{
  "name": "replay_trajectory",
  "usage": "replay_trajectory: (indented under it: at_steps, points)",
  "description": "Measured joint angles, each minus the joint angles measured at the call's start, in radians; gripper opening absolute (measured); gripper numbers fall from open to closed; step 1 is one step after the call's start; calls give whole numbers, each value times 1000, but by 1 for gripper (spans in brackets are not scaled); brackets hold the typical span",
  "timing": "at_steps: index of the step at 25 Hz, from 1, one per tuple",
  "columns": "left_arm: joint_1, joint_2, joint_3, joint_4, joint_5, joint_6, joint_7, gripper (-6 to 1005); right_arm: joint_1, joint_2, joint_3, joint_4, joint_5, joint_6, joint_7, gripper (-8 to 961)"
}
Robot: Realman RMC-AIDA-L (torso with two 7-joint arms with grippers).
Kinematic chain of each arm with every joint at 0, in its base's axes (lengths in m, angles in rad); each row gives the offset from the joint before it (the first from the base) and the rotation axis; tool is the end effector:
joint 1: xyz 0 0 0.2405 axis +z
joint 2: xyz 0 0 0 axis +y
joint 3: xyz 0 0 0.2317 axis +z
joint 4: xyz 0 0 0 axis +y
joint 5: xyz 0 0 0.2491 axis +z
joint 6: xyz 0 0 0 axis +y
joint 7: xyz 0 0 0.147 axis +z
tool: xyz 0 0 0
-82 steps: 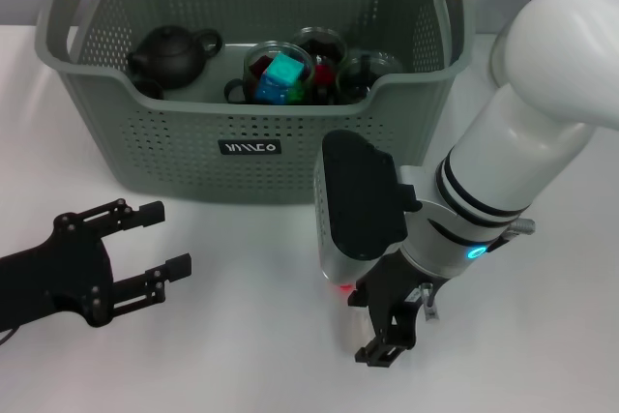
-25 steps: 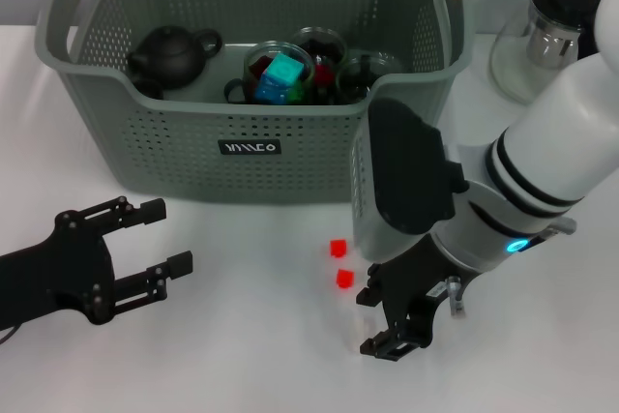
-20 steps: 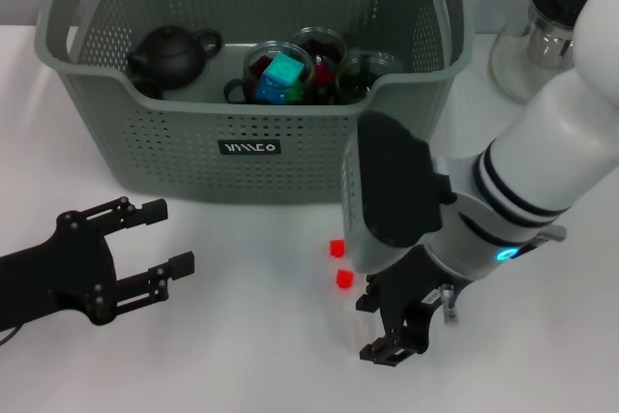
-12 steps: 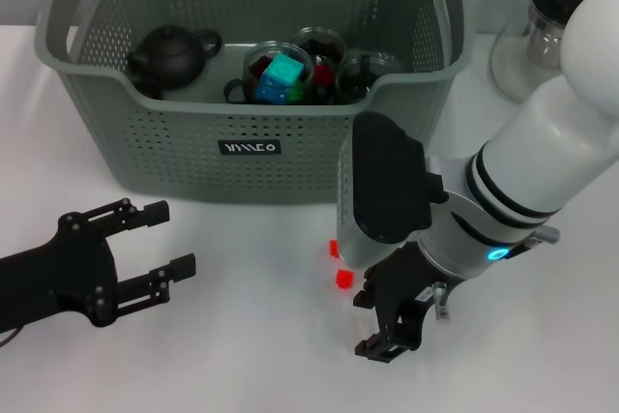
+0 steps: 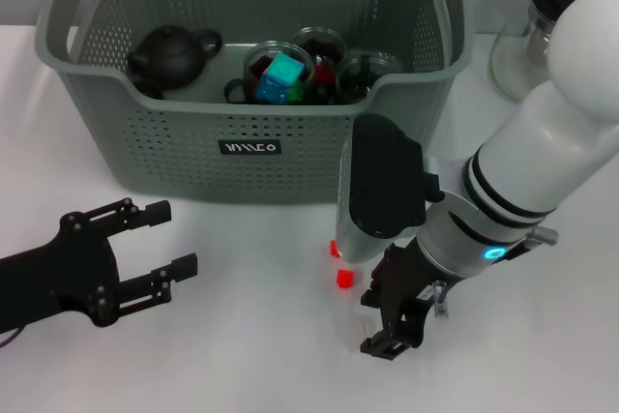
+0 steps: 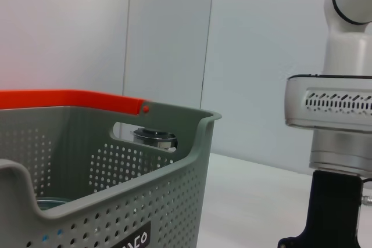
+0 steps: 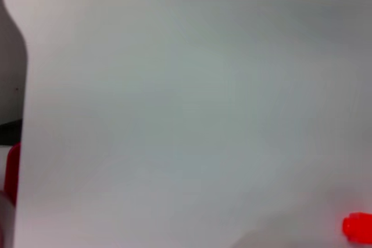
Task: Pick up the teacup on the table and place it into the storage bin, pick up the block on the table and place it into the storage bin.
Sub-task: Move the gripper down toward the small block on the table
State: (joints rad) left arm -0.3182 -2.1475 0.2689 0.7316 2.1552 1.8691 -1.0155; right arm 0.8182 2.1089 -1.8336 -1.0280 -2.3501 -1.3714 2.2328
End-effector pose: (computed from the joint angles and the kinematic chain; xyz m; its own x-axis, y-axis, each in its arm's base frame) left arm -0.3295 0.2498 0.0408 0.7643 0.1641 0.6237 0.4207 -0.8598 -0.2893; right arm 0.1080 0.3391 -0.1228 0.8883 -0.0744 0.4531 -0.0875 -0.9961 0.0080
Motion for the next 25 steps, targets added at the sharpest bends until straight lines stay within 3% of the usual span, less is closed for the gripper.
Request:
replay_trajectory:
  at_steps: [10, 25]
  points:
    - [1, 0, -3, -2, 2, -4, 0, 702, 6, 0, -7, 11, 25, -2, -4, 577]
    - [-1, 0, -4, -3, 1, -6, 0, 703, 12, 0, -35, 16, 11, 27, 1, 755]
